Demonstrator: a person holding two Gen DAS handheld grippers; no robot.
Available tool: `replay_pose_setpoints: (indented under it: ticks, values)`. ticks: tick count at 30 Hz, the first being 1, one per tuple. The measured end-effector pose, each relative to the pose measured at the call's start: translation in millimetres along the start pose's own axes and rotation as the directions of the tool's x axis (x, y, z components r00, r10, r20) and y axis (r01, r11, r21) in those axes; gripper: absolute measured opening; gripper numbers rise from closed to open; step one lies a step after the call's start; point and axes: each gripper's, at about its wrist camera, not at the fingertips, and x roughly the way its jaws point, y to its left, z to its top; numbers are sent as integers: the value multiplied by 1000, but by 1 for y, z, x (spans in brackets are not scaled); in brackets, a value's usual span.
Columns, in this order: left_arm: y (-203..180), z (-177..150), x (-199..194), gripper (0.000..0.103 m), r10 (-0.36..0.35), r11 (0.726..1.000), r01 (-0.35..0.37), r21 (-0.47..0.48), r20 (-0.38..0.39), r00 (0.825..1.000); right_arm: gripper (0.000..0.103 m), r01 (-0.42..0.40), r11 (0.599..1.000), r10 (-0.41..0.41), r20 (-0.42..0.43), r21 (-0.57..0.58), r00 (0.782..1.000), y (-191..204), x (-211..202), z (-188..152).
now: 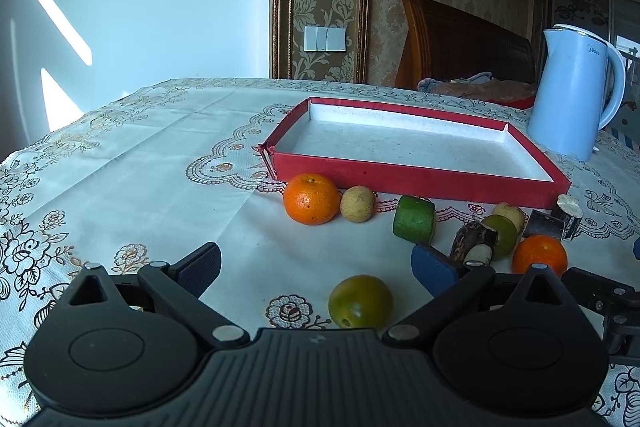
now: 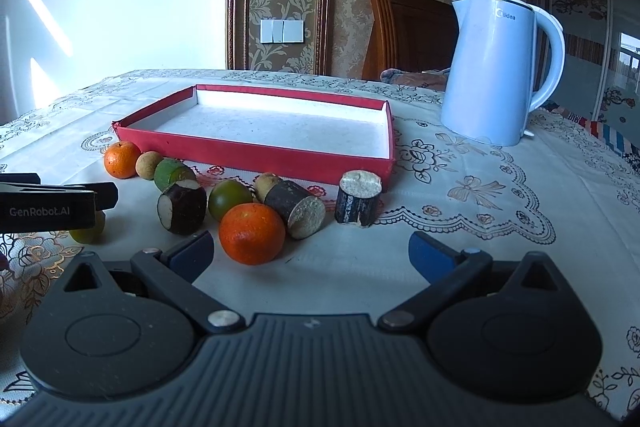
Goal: Organize fruits
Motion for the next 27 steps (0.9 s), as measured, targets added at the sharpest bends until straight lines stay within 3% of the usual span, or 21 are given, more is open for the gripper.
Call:
replay_pose_setpoints:
  ticks: [3, 9, 13, 17, 23, 27]
  values:
    - [1, 0, 0, 102, 2, 1000, -2, -12, -6, 1000, 96, -8, 1000, 8, -12, -8, 1000, 1, 2, 1]
    - [2, 0, 1, 102, 1, 1000, -1, -19, -8, 1000, 95, -19, 1000, 18, -23, -19, 1000, 3, 5, 2]
    - [2, 0, 1, 102, -2, 1000, 1, -19, -9, 1000, 88, -31, 999, 31, -31, -9, 999, 2, 7, 3]
    - [2, 0, 1, 102, -6, 1000, 6, -20, -7, 1000, 86, -48, 999, 48, -35, -2, 998, 3, 8, 3]
    - [-1, -2, -1, 102, -15, 1000, 15, 6, 2, 1000, 70, -82, 997, 82, -61, 5, 995, 4, 14, 5]
    - [-3, -1, -1, 102, -17, 1000, 17, 14, 4, 1000, 69, -102, 995, 102, -70, 11, 992, 6, 19, 8]
